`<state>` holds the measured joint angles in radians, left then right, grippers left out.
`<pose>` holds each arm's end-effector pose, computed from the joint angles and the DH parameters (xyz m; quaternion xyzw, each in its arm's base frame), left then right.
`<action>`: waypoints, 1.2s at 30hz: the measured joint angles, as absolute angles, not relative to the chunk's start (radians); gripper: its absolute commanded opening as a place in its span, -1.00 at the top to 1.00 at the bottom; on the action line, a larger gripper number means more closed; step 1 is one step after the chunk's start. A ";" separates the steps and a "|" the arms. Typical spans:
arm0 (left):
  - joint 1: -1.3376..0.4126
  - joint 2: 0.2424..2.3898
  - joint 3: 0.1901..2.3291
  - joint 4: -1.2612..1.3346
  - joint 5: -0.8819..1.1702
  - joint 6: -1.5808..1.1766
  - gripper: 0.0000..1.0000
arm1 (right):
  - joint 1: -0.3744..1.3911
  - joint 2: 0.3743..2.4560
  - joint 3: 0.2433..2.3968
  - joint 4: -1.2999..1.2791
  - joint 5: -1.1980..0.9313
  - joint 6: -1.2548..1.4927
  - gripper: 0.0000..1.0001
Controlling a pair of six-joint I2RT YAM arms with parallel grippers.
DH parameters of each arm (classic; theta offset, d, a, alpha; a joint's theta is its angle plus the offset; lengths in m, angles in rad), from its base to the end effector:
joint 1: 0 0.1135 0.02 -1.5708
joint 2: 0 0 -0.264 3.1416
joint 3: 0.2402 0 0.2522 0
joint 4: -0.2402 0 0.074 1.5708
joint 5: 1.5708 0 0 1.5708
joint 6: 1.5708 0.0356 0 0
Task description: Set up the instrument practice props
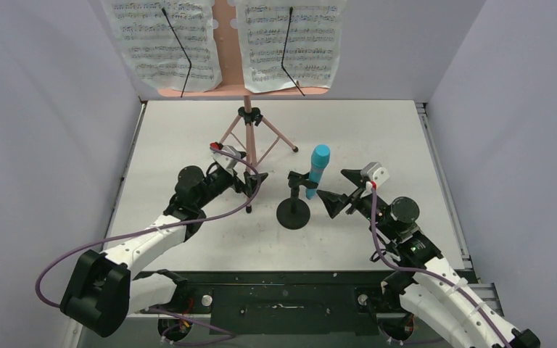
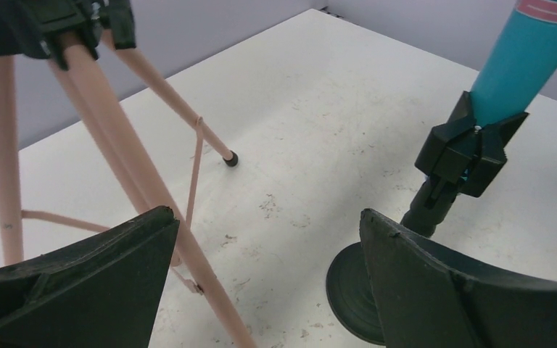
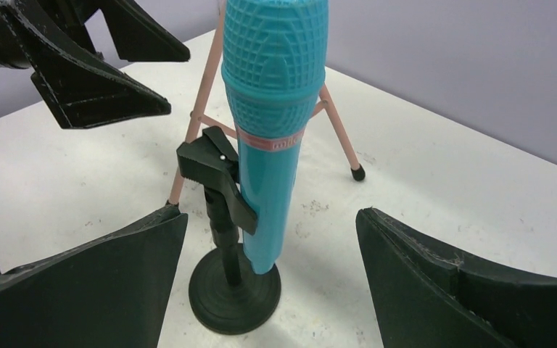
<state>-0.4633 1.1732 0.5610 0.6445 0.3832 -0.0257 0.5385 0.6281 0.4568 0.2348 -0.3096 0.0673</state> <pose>0.2264 -0.1280 0.2687 0.2818 0.6369 -0.2993 0.6522 0.1367 0.0943 0.2928 -0.2671 0.6312 0.3156 0.6562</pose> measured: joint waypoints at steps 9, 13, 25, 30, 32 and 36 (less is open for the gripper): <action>-0.463 1.074 0.442 0.646 0.165 -0.101 -0.93 | 0.538 0.490 0.456 0.027 -0.194 0.046 -0.79; -0.462 1.026 0.399 0.644 0.079 -0.146 -0.93 | 0.538 0.485 0.447 0.010 -0.164 0.058 -0.80; -0.438 0.867 0.262 0.638 -0.107 -0.278 -0.93 | 0.538 0.537 0.400 0.011 -0.017 0.170 -0.79; -0.414 0.822 0.237 0.625 -0.118 -0.302 -0.93 | 0.537 0.551 0.377 0.014 0.103 0.256 -0.80; -0.395 0.812 0.227 0.623 -0.106 -0.309 -0.93 | 0.537 0.570 0.377 0.014 0.167 0.301 -0.80; -0.351 0.813 0.218 0.604 -0.048 -0.321 -0.93 | 0.530 0.609 0.377 0.012 0.265 0.370 -0.79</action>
